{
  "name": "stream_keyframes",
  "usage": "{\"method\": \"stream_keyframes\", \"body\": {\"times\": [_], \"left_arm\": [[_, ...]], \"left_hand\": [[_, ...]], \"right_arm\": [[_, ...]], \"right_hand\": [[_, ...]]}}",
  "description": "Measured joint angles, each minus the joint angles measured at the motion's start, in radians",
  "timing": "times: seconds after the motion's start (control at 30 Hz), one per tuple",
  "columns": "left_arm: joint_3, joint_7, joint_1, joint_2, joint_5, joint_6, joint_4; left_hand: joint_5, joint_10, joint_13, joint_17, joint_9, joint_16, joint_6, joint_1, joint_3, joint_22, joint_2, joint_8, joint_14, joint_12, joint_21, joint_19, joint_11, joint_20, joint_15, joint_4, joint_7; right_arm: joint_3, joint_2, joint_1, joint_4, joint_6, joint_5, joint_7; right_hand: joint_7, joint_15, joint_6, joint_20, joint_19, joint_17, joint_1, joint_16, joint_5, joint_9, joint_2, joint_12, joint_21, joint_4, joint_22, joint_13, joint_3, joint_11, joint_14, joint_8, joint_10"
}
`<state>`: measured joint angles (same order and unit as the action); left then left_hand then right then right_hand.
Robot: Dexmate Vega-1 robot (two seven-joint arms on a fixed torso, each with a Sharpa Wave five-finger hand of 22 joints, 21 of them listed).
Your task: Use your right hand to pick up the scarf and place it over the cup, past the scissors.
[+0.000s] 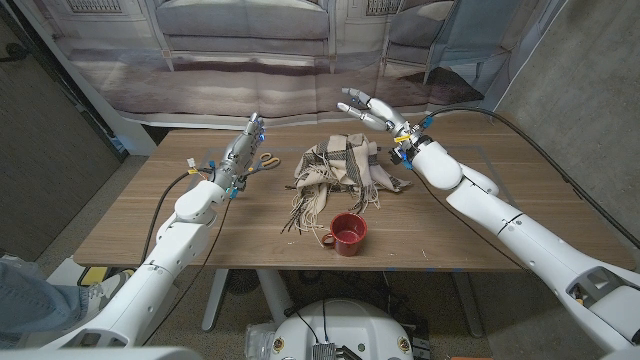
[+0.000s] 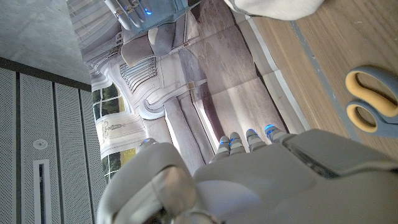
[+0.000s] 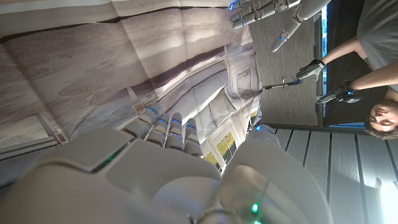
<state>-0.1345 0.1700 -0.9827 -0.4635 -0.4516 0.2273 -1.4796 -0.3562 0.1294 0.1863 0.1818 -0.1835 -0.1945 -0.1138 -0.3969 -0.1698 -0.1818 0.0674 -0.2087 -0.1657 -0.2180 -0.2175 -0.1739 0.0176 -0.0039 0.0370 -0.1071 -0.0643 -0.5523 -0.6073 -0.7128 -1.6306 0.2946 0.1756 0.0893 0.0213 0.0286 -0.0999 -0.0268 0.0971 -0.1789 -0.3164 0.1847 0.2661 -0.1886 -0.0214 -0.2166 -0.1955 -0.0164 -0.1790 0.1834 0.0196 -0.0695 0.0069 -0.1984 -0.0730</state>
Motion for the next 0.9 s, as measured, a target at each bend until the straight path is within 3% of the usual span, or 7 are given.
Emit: {"method": "stream_keyframes", "body": {"times": [0.9], "left_arm": [[0.007,-0.012,-0.028,-0.016,0.000,-0.012,-0.037]], "left_hand": [[0.000,0.000,0.000,0.000,0.000,0.000,0.000,0.000,-0.008,0.000,0.000,0.000,0.000,0.000,0.000,0.000,0.000,0.011,0.000,0.000,0.000]], "right_arm": [[-0.034,0.000,0.030,-0.005,-0.027,0.083,0.007]], "right_hand": [[-0.020,-0.005,-0.010,0.004,-0.004,0.000,-0.015,0.000,0.000,0.003,-0.006,0.000,0.000,-0.004,0.000,0.000,0.004,0.026,0.005,0.000,-0.008]]}}
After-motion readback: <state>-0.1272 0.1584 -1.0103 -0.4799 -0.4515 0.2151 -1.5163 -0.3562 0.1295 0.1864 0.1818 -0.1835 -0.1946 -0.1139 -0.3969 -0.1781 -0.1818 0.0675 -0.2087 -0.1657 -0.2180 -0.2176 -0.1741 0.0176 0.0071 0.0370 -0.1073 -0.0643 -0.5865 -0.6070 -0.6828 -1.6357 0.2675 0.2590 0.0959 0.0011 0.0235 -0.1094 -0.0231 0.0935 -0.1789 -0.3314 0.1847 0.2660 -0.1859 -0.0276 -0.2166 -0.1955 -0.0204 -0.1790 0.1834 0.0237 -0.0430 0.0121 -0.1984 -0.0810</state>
